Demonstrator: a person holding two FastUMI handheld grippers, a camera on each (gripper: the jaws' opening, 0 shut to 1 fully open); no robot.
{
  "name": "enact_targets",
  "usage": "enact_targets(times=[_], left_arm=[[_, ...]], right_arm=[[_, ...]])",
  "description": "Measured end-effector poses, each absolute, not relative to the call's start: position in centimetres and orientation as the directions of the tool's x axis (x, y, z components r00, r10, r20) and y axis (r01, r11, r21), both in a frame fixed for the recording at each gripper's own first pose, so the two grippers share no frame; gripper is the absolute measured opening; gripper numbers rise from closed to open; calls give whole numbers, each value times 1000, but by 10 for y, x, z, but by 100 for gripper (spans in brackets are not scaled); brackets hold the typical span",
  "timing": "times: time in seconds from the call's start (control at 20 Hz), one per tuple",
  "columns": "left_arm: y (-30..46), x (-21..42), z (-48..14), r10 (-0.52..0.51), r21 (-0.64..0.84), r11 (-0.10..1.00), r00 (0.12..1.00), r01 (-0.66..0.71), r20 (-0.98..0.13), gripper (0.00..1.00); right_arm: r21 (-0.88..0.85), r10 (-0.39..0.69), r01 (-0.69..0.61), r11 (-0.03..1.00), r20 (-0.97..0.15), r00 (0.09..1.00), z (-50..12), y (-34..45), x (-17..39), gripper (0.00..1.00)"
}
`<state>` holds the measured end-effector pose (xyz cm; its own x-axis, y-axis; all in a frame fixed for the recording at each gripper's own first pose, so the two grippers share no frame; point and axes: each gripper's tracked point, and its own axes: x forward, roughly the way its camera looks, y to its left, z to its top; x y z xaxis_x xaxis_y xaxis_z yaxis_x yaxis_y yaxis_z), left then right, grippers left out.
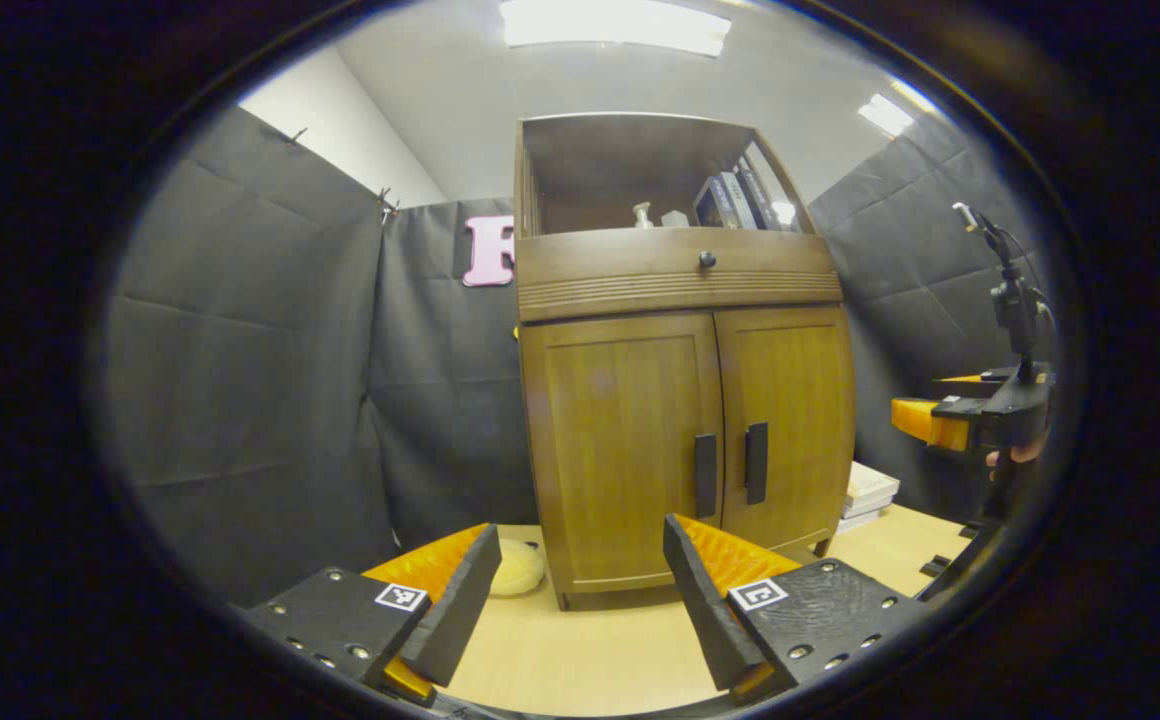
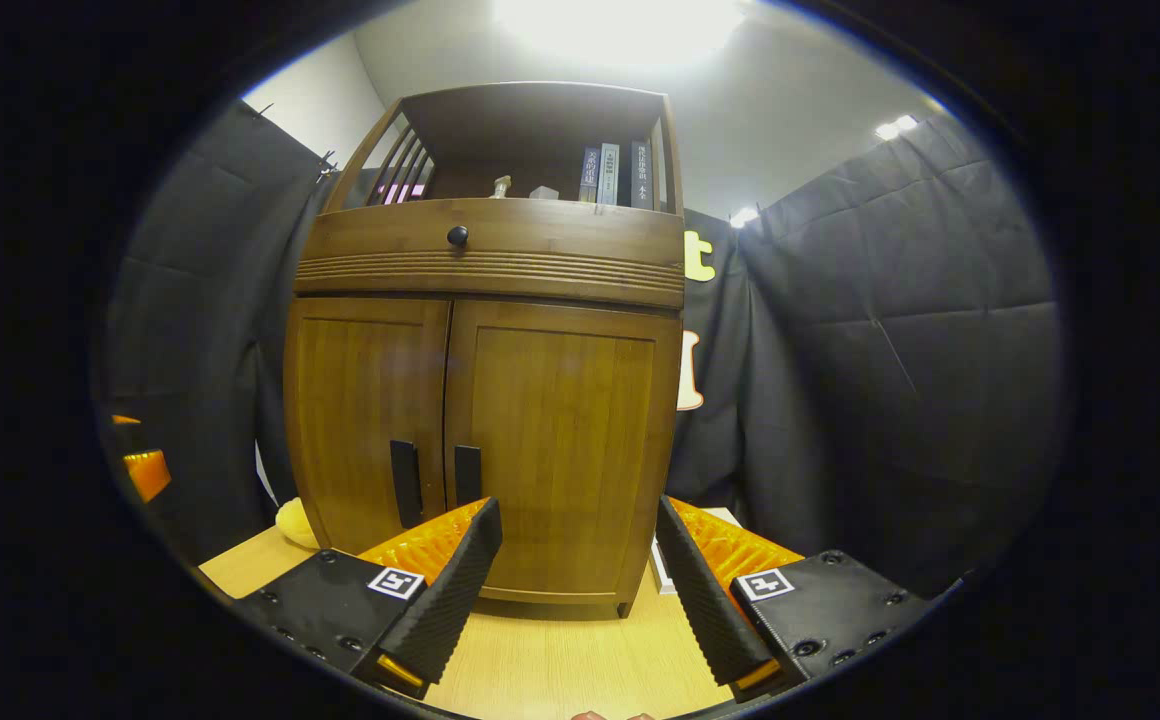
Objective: Open the right door of the double-door shoe cabinet with the right hand, and open the left door with the left hand.
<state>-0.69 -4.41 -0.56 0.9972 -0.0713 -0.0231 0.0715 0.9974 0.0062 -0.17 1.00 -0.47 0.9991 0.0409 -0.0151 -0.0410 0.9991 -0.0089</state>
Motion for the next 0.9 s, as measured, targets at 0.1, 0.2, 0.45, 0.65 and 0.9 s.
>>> enact_targets(times=[0.1,0.2,0.45,0.65,0.9], left_arm=[[-48,-9,-10,-86,1,996,996,86,-37,92],[-50,-11,-13,-94,-3,996,994,94,-48,92],[-45,-10,-21,-86,-33,996,994,84,-60,92],[-40,-7,-26,-67,-63,996,995,62,-71,92],[-34,-7,-29,-47,-78,996,996,41,-75,92]], right_arm=[[-6,43,-43,999,-18,999,-6,13,0,97],[-9,51,-51,999,-24,998,-7,16,2,98],[-15,68,-69,998,-27,997,-8,22,4,97],[10,92,-92,996,-20,996,1,34,15,97],[40,142,-141,989,-23,990,4,58,40,97]])
